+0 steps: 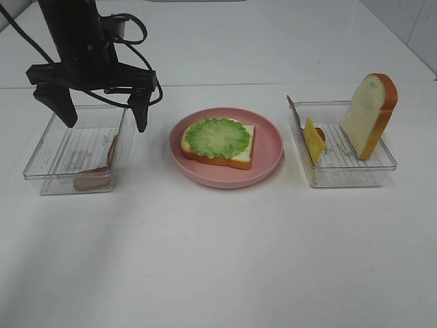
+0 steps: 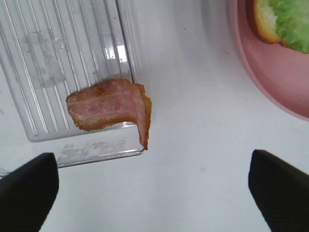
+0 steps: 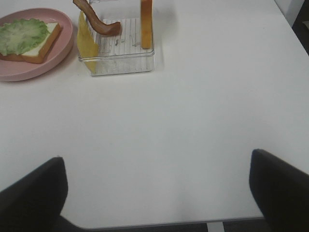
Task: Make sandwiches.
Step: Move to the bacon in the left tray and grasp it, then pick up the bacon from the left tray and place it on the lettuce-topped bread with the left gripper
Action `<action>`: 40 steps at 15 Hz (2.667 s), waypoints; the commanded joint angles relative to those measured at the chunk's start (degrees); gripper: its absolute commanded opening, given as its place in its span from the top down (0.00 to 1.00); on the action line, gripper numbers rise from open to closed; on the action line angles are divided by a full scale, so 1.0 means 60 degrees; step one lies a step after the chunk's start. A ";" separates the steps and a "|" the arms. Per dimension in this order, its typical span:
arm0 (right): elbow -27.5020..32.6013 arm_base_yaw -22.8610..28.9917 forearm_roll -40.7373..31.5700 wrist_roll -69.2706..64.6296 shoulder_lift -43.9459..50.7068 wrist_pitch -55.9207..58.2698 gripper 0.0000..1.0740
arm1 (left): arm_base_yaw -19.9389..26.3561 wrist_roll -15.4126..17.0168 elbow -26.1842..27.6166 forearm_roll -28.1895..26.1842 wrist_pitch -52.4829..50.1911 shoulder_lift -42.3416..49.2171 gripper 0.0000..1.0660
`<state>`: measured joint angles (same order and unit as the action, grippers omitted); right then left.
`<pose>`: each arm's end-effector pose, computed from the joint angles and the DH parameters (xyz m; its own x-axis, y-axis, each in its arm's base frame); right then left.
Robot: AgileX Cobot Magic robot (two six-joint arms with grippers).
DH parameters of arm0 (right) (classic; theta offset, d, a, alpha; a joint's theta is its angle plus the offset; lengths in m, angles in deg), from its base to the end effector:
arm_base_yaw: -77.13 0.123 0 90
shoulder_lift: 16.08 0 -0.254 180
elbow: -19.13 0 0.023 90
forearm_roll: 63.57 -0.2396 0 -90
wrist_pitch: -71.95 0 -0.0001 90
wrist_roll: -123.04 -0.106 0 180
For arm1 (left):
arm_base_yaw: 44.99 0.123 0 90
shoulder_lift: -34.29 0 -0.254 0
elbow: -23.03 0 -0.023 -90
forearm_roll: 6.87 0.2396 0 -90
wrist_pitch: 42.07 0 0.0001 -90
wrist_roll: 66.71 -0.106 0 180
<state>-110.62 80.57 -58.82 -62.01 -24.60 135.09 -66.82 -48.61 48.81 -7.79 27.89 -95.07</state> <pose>0.0319 -0.0059 0.2487 -0.5256 0.0189 -0.8505 0.0294 0.9996 0.0041 0.3811 -0.1544 0.1802 -0.9931 0.0576 -0.1021 0.0629 0.9968 -0.0498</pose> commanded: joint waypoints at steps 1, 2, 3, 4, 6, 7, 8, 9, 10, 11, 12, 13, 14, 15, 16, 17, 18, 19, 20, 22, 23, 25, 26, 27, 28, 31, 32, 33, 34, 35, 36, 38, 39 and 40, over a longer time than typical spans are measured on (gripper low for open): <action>0.0029 -0.0029 -0.0010 0.0057 0.0229 -0.0029 0.08 | 0.0000 0.0105 -0.0115 0.0048 -0.0029 -0.0344 0.07; 0.0029 -0.0029 -0.0010 0.0057 0.0229 -0.0029 0.08 | 0.0000 0.0105 -0.0115 0.0095 -0.0105 -0.0544 0.07; 0.0029 -0.0029 -0.0010 0.0057 0.0229 -0.0029 0.08 | 0.0000 0.0105 -0.0115 0.0153 -0.0239 -0.0697 0.07; 0.0029 -0.0029 -0.0010 0.0057 0.0229 -0.0029 0.08 | 0.0000 0.0115 -0.0115 0.0248 -0.0525 -0.0869 0.07; 0.0029 -0.0029 -0.0010 0.0057 0.0229 -0.0029 0.08 | 0.0000 0.0143 -0.0115 0.0248 -0.0754 -0.1012 0.07; 0.0029 -0.0029 -0.0010 0.0057 0.0229 -0.0029 0.08 | 0.0000 0.0143 -0.0115 0.0258 -0.0840 -0.1136 0.07; 0.0029 -0.0029 -0.0010 0.0057 0.0229 -0.0029 0.08 | 0.0000 0.0181 -0.0095 0.0267 -0.0917 -0.1251 0.08; 0.0029 -0.0029 -0.0010 0.0057 0.0229 -0.0029 0.08 | 0.0000 0.0181 -0.0095 0.0277 -0.0964 -0.1299 0.09; 0.0029 -0.0029 -0.0010 0.0057 0.0229 -0.0029 0.08 | 0.0000 0.0181 -0.0095 0.0315 -0.1012 -0.1337 0.09; 0.0029 -0.0029 -0.0010 0.0057 0.0229 -0.0029 0.08 | 0.0000 0.0181 -0.0095 0.0353 -0.1041 -0.1413 0.09; 0.0029 -0.0029 -0.0010 0.0057 0.0229 -0.0029 0.08 | 0.0000 0.0181 -0.0095 0.0353 -0.1041 -0.1413 0.09; 0.0029 -0.0029 -0.0010 0.0057 0.0229 -0.0029 0.08 | 0.0000 0.0181 -0.0095 0.0353 -0.1031 -0.1413 0.10; 0.0029 -0.0029 -0.0010 0.0057 0.0229 -0.0029 0.08 | 0.0000 0.0258 -0.0095 0.0353 -0.1003 -0.1413 0.13; 0.0029 -0.0029 -0.0010 0.0057 0.0229 -0.0029 0.08 | 0.0000 0.0439 -0.0095 0.0344 -0.0898 -0.1413 0.22; 0.0029 -0.0029 -0.0010 0.0057 0.0229 -0.0029 0.08 | 0.0000 0.0563 -0.0095 0.0344 -0.0812 -0.1413 0.31; 0.0029 -0.0029 -0.0010 0.0057 0.0229 -0.0029 0.08 | 0.0000 0.0563 -0.0095 0.0344 -0.0773 -0.1413 0.36; 0.0029 -0.0029 -0.0010 0.0057 0.0229 -0.0029 0.08 | 0.0000 0.0563 -0.0095 0.0344 -0.0745 -0.1413 0.47; 0.0029 -0.0029 -0.0010 0.0057 0.0229 -0.0029 0.08 | 0.0000 0.0563 -0.0095 0.0344 -0.0735 -0.1413 0.60; 0.0029 -0.0029 -0.0010 0.0057 0.0229 -0.0029 0.08 | 0.0000 0.0649 -0.0095 0.0344 -0.0754 -0.1413 0.67; 0.0029 -0.0029 -0.0010 0.0057 0.0229 -0.0029 0.08 | 0.0000 0.0879 -0.0095 0.0372 -0.0764 -0.1413 0.79; 0.0029 -0.0029 -0.0010 0.0057 0.0229 -0.0029 0.08 | 0.0000 0.0888 -0.0095 0.0382 -0.0783 -0.1413 0.89; 0.0029 -0.0029 -0.0010 0.0057 0.0229 -0.0029 0.08 | 0.0000 0.0888 -0.0095 0.0554 -0.0793 -0.1413 1.00; 0.0029 -0.0029 -0.0010 0.0057 0.0229 -0.0029 0.08 | 0.0000 0.0888 -0.0095 0.0640 -0.0783 -0.1413 1.00; 0.0029 -0.0029 -0.0010 0.0057 0.0229 -0.0029 0.08 | 0.0000 0.0888 -0.0095 0.0754 -0.0745 -0.1413 1.00; 0.0029 -0.0029 -0.0010 0.0057 0.0229 -0.0029 0.08 | 0.0000 0.0888 -0.0095 0.0793 -0.0707 -0.1346 1.00; 0.0029 -0.0029 -0.0010 0.0057 0.0229 -0.0029 0.08 | 0.0000 0.0888 -0.0019 0.0773 -0.0678 -0.1022 1.00; 0.0029 -0.0029 -0.0010 0.0057 0.0229 -0.0029 0.08 | 0.0000 0.0869 0.0248 0.0783 -0.0229 -0.0783 1.00; 0.0029 -0.0029 -0.0010 0.0057 0.0229 -0.0029 0.08 | 0.0000 0.0812 0.0372 0.0793 -0.0057 -0.0735 1.00; 0.0029 -0.0029 -0.0010 0.0057 0.0229 -0.0029 0.08 | 0.0000 0.0688 0.0697 0.0821 0.0325 -0.0659 1.00; 0.0029 -0.0029 -0.0010 0.0057 0.0229 -0.0029 0.08 | 0.0000 0.0602 0.0850 0.0821 0.0525 -0.0621 1.00; 0.0029 -0.0029 -0.0010 0.0057 0.0229 -0.0029 0.08 | 0.0000 0.0525 0.1776 0.0707 0.0936 -0.0430 1.00; 0.0029 -0.0029 -0.0010 0.0057 0.0229 -0.0029 0.08 | 0.0000 0.0525 0.2473 0.0401 0.0917 -0.0315 1.00; 0.0029 -0.0029 -0.0010 0.0057 0.0229 -0.0029 0.08 | -0.0010 0.0525 0.3008 0.0153 0.0917 -0.0315 1.00; 0.0029 -0.0029 -0.0010 0.0057 0.0229 -0.0029 0.08 | -0.0019 0.0525 0.3256 -0.0038 0.0907 -0.0334 1.00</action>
<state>-110.62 80.57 -58.87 -62.01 -24.60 135.09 -66.82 -45.51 69.67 -9.22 27.38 -97.59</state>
